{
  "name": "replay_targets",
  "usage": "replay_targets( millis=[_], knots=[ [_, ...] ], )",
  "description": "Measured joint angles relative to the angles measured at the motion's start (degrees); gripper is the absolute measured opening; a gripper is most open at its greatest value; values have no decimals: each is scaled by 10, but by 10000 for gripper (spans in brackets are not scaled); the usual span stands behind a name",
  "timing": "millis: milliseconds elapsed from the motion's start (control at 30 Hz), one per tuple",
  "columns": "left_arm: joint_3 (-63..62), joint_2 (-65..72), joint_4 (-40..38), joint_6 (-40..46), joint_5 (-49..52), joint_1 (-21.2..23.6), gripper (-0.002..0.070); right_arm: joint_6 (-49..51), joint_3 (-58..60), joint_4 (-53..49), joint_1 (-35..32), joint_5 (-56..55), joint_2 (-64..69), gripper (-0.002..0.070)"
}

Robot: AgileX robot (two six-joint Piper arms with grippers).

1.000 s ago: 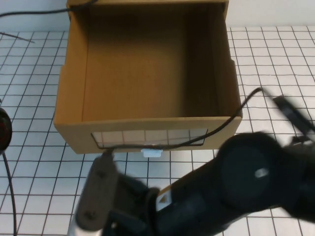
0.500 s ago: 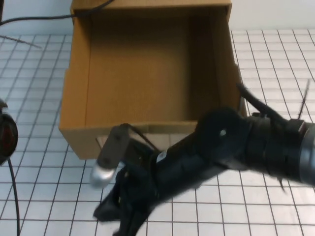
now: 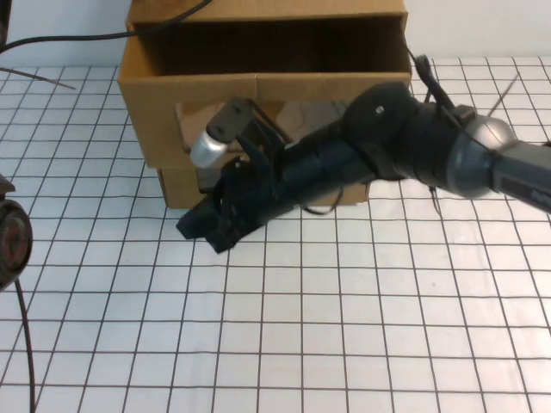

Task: Close the shoe box

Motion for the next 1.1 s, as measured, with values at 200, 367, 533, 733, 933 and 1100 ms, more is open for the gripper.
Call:
replay_targets(
  millis=[200, 367, 533, 733, 933, 1100],
  knots=[
    [0, 0, 0, 0, -1, 0, -6, 50, -139, -41, -22, 34, 83, -11],
    [0, 0, 0, 3, -1, 0, -6, 99, -237, -45, -44, 64, 131, -13],
    [0, 0, 0, 3, -1, 0, -6, 135, -262, -44, -61, 81, 143, -13],
    [0, 0, -1, 4, -2, 0, -6, 144, -271, -56, -64, 147, 145, -13],
    [1, -30, -10, 5, 11, 2, -5, 149, -271, -80, -54, 213, 106, -13],
    [1, -97, -11, 18, 13, 2, -5, 164, -271, -80, -53, 211, -2, -13]
  ],
)
